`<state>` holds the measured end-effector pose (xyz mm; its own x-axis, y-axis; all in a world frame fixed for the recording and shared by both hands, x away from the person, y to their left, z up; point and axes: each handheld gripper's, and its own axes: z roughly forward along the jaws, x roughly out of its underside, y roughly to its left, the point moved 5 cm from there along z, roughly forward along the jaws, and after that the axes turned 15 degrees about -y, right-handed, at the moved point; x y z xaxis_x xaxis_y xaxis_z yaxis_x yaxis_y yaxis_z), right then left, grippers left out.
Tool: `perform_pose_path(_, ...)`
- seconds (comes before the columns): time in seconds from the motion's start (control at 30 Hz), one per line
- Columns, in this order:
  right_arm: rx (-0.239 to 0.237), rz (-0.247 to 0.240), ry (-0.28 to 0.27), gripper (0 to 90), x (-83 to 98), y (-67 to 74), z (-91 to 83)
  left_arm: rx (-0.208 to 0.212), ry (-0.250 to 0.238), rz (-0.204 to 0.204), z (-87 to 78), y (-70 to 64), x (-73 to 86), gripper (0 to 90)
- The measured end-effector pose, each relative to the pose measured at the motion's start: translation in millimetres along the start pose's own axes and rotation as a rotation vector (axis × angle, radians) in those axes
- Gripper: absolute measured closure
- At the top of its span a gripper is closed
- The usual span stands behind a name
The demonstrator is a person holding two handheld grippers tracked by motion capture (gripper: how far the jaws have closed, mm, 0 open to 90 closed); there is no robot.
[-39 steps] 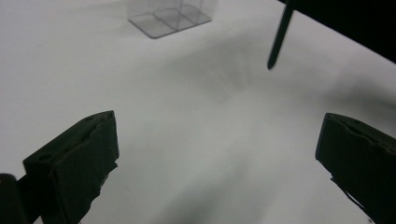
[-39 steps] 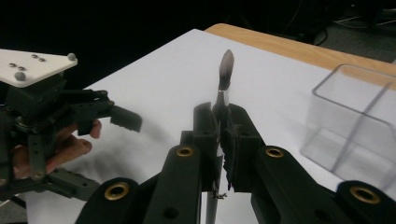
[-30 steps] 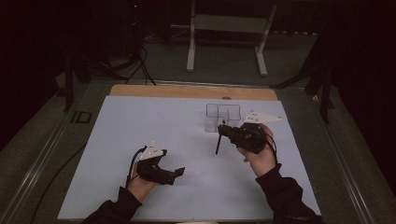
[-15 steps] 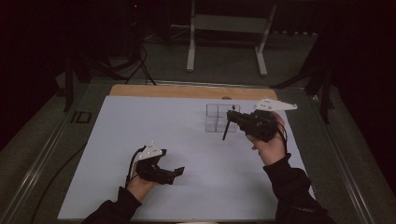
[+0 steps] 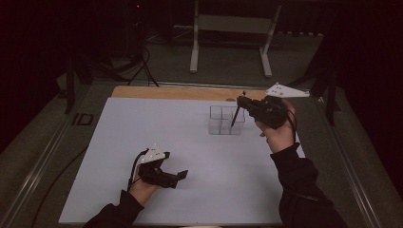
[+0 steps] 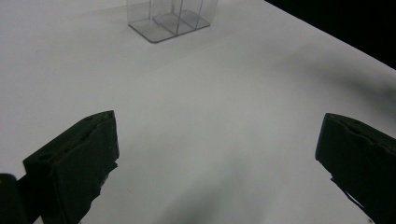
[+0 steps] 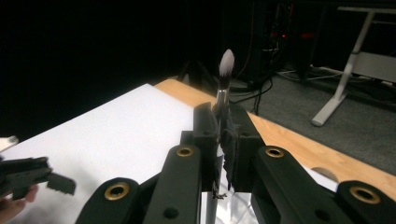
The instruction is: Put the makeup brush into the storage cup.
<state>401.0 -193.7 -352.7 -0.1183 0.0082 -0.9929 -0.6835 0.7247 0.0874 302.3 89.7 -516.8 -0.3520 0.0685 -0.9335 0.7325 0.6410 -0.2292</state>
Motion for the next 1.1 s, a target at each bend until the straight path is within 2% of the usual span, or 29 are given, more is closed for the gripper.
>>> perform_pose_path(0.23,0.009,-0.007,-0.019,84.3,-7.6,-13.0,14.5,0.000,0.001,0.002,-0.2,0.3,0.2,0.9)
perform_pose_path(0.4,0.024,-0.005,-0.010,84.3,-5.4,-22.2,27.3,0.001,-0.002,-0.001,-0.5,0.5,0.3,0.9)
perform_pose_path(0.77,0.053,0.022,0.022,84.3,15.9,-49.0,52.2,0.003,-0.006,0.000,-0.5,0.7,0.4,0.9)
perform_pose_path(1.1,0.065,0.002,0.070,84.3,36.9,-56.6,66.6,0.003,-0.001,0.008,-0.7,-0.3,1.3,0.9)
